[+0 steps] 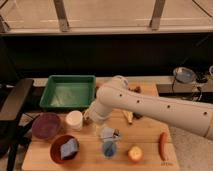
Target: Place sponge in purple bowl
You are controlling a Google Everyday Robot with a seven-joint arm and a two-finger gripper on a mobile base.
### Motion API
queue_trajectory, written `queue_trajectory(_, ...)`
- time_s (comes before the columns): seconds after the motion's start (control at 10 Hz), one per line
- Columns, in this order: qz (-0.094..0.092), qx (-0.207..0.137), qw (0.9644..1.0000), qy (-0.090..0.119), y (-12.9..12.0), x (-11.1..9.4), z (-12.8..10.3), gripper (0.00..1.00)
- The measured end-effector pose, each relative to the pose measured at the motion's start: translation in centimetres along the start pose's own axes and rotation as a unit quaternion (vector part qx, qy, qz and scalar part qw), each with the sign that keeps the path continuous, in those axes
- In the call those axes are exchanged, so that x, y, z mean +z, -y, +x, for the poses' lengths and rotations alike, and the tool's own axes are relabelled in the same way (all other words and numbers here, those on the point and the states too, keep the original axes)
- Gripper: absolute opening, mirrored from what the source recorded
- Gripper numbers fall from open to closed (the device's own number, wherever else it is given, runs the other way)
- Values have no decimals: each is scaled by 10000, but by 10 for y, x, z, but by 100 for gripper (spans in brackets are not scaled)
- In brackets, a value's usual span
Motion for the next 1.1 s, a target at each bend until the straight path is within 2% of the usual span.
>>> queue_trajectory(0.3,-155,-192,9993,281,-1,31,-32,65)
queue_trajectory(0.7,-160,-194,9993,283,-1,31,-33,65)
queue_trajectory(0.9,-296,-263,9989,234,-3,36,-35,65)
queue_trajectory(1.1,-481,-349,9981,184,-5,56,-49,65)
